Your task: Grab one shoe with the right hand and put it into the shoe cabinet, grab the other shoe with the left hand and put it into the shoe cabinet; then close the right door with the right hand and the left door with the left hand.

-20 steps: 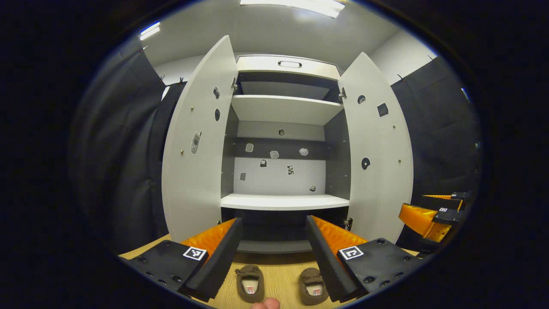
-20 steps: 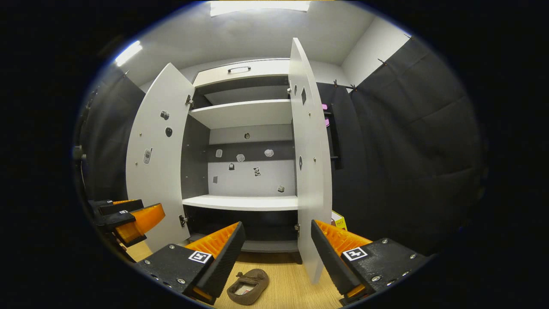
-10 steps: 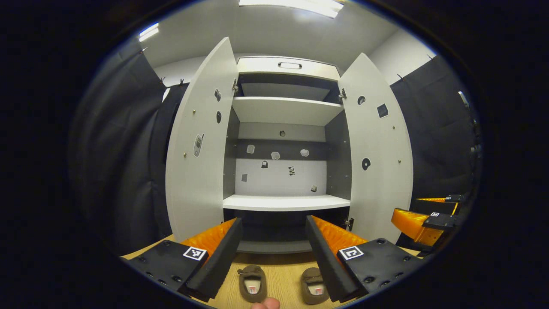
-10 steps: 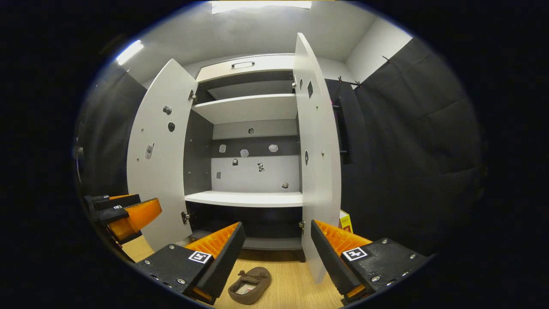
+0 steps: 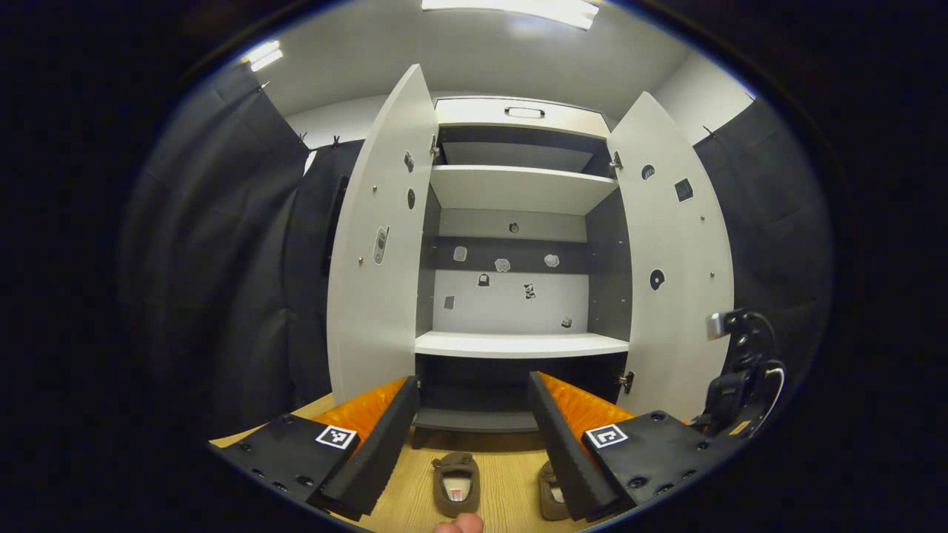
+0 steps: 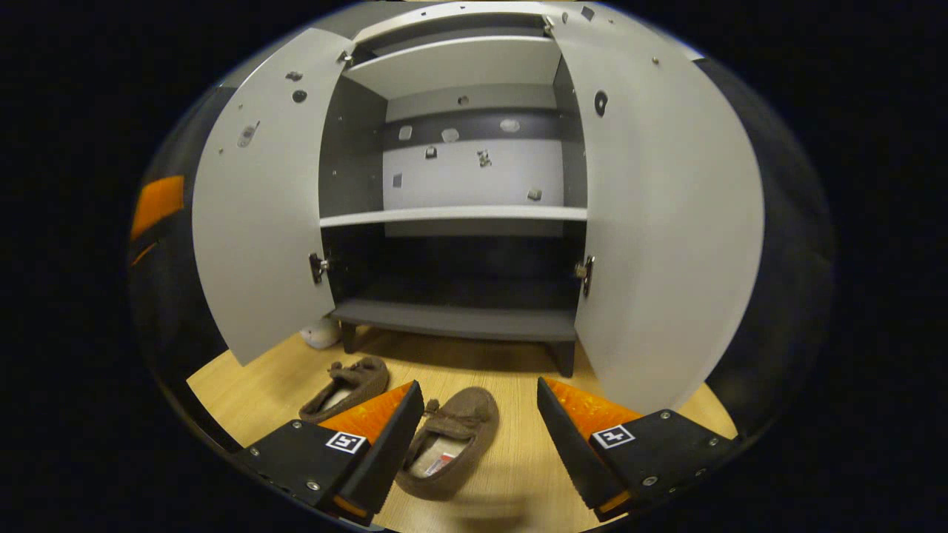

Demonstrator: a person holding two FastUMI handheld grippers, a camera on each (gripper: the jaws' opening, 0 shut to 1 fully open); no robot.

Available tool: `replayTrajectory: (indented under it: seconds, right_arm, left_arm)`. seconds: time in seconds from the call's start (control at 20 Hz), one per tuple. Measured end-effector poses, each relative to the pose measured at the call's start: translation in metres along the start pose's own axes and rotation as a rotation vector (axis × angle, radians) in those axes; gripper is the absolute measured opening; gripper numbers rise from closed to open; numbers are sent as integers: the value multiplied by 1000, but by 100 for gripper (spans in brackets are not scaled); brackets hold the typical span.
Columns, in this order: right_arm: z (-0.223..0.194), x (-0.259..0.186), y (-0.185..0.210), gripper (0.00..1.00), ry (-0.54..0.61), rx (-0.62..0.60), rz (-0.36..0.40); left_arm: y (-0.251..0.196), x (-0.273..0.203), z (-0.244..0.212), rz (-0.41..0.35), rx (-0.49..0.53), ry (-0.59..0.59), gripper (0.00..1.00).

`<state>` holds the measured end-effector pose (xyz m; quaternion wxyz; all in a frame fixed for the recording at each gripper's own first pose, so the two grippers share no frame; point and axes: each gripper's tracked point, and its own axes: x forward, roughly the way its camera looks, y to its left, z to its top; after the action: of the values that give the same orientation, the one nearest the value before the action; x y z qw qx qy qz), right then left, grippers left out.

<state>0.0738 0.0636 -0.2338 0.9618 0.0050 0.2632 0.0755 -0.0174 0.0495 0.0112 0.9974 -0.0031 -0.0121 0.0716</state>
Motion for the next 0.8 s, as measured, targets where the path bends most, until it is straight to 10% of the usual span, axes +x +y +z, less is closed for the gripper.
replayTrajectory:
  seconds: [0.6,0.8]
  right_arm:
    - [-102,71,-17,82,265,-117,-65]
    - [-119,102,-20,57,309,-105,-63]
  left_arm:
    - [25,-5,-4,55,2,13,96]
    - [26,-7,-8,53,11,33,96]
